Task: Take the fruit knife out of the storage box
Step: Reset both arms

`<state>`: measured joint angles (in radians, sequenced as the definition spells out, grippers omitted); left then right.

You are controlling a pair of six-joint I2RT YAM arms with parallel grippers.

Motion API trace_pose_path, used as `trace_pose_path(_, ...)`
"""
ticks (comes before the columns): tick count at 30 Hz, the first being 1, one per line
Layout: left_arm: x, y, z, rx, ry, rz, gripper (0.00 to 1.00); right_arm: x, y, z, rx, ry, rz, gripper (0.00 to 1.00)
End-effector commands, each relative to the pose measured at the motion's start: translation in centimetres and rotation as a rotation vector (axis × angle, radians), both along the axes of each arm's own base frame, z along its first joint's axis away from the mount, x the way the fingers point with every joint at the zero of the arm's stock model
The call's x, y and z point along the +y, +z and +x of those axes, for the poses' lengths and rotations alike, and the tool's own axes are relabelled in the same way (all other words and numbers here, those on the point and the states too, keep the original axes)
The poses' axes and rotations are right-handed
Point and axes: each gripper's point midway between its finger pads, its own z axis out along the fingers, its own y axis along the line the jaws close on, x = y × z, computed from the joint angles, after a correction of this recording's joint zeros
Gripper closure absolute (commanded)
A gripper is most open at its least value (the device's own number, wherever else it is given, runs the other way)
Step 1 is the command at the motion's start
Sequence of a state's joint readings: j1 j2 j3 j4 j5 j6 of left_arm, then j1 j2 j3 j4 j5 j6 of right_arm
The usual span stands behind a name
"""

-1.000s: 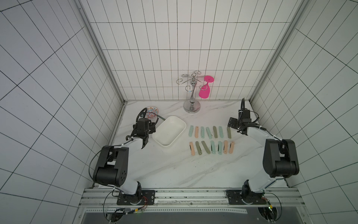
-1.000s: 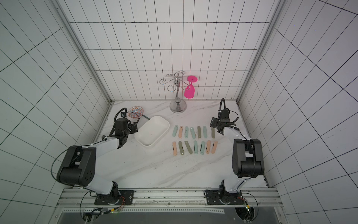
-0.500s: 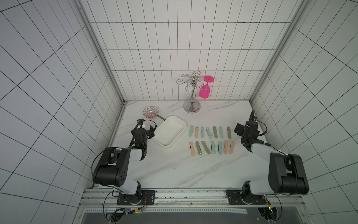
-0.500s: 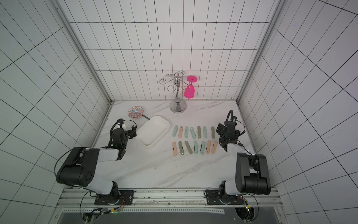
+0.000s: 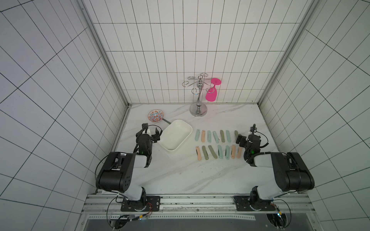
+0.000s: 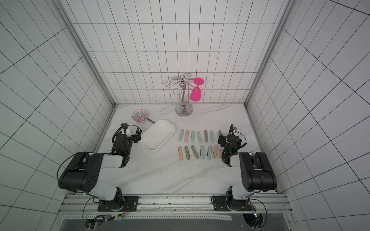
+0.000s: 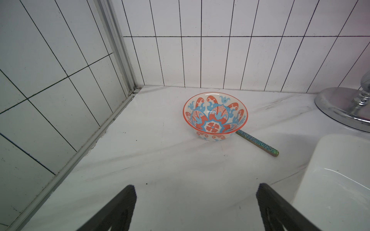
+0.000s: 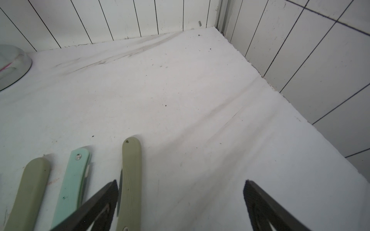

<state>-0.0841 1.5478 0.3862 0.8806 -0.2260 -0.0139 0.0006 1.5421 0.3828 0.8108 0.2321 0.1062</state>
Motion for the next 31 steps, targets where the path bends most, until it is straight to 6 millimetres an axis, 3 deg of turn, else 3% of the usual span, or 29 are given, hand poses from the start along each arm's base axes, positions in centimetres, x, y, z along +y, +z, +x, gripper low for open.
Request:
trace_pose_path(1,-0.42,0.28,0.08,-0.021,-0.021,0.015,0.03,0.22,2.08,1.21,-0.060,0.021,-0.024,0.01)
trace_pose_path(31,-0.46,0.30,0.07,-0.022,-0.022,0.017,0.03,0.52,2.09,1.36,-0.061,0.038,-0.033,0.02)
